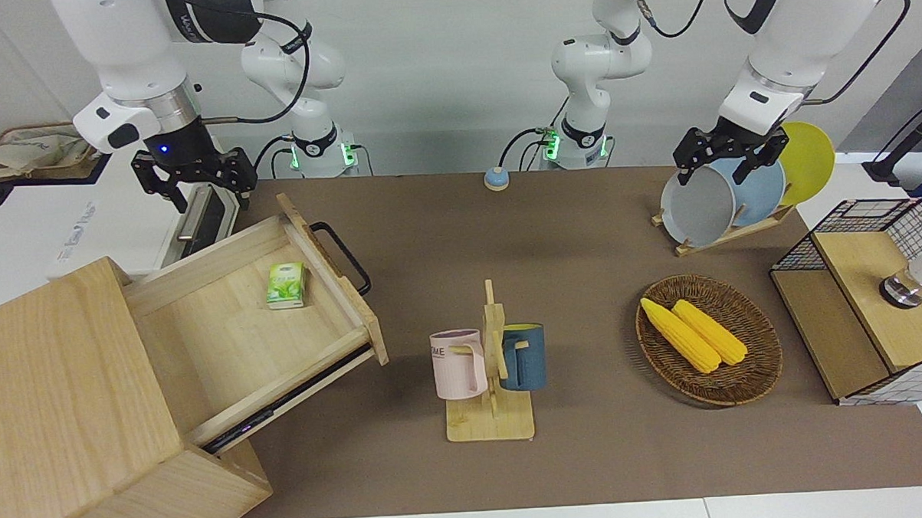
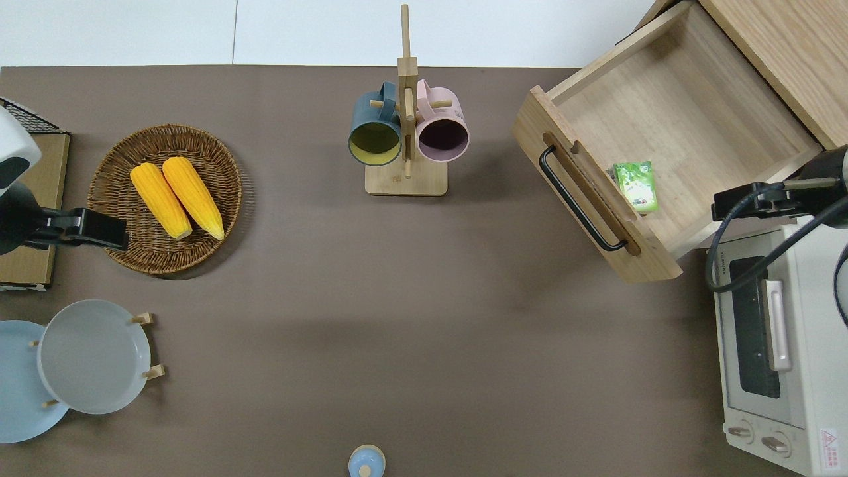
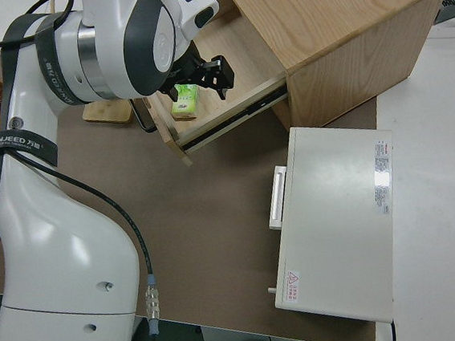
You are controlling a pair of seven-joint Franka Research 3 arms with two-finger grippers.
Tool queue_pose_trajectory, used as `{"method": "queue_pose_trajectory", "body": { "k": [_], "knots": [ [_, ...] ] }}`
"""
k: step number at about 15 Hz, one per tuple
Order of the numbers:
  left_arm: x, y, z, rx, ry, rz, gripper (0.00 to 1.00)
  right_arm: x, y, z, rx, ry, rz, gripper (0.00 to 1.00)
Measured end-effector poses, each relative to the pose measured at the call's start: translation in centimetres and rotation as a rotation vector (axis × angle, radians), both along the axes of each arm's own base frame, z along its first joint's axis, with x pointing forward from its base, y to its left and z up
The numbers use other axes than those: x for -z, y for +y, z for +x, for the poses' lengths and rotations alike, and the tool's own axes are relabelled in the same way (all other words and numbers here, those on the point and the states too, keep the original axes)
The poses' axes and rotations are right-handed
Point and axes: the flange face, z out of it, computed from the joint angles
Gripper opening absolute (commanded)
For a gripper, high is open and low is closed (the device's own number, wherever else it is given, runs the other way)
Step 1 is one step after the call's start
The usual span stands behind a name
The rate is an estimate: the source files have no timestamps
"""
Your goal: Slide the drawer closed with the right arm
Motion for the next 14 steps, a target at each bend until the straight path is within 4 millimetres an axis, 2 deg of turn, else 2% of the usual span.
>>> {"method": "queue_pose_trajectory", "body": {
  "k": [14],
  "knots": [
    [0.0,0.0,0.0,0.0,0.0,0.0,0.99,-0.76,0.03,-0.17,0.0,-0.014,0.0,0.99]
  ]
}}
